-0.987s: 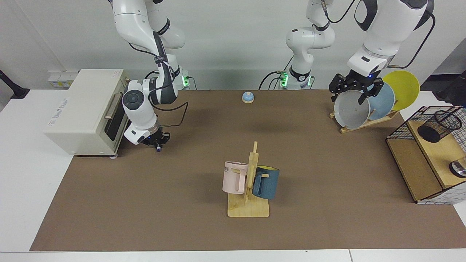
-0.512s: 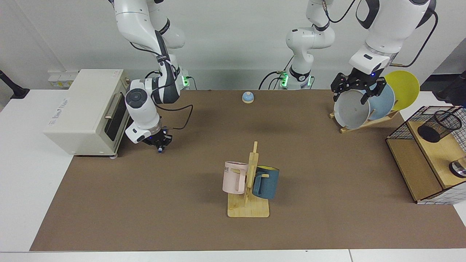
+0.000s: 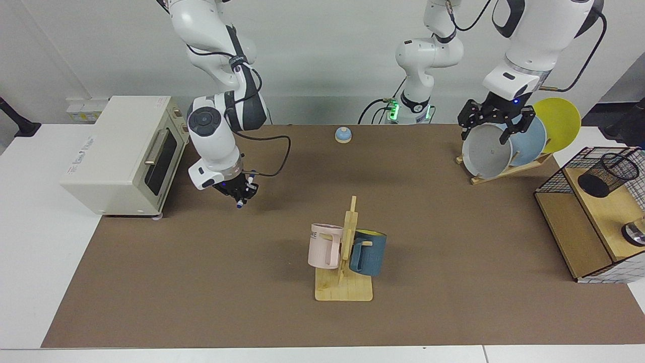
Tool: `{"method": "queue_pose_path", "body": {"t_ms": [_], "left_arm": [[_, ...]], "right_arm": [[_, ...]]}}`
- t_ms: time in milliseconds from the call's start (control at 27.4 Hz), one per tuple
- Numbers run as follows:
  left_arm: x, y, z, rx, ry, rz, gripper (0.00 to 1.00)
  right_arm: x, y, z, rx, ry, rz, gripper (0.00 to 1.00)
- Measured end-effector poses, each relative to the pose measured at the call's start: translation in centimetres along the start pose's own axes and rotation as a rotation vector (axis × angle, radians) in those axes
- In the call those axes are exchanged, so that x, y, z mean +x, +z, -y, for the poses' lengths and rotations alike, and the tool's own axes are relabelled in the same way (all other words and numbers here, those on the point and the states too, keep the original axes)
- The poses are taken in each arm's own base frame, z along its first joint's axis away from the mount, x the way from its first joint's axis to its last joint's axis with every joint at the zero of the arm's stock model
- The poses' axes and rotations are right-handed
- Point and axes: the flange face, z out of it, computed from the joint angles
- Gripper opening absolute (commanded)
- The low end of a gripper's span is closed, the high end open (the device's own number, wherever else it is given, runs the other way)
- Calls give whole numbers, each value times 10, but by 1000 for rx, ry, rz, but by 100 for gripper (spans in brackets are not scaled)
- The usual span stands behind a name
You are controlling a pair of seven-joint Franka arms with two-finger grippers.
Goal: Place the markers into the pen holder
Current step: 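Lift the marker toward the middle while the left gripper reaches in, then hold the marker with the right gripper while the left gripper approaches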
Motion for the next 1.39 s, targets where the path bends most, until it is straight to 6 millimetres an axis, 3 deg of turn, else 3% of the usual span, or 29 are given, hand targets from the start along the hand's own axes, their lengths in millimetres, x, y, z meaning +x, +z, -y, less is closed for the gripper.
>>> {"method": "queue_pose_path", "body": {"t_ms": [219, 475, 768, 1024, 1389], "left_arm": [[1, 0, -9, 0, 175, 0, 100], [4, 0, -28, -2, 375, 0, 100], [6, 0, -40, -10, 638, -3, 100], [6, 1, -46, -61, 822, -30, 100], [5, 4, -73, -173, 905, -95, 99]], "right_arm": [[-8, -35, 12, 29, 85, 30, 0], [-38, -62, 66, 81, 247, 46, 0], [-66, -81, 103, 156, 474, 96, 0], [-76, -100, 125, 206, 688, 112, 0], [-97, -111, 163, 290, 888, 112, 0]]}}
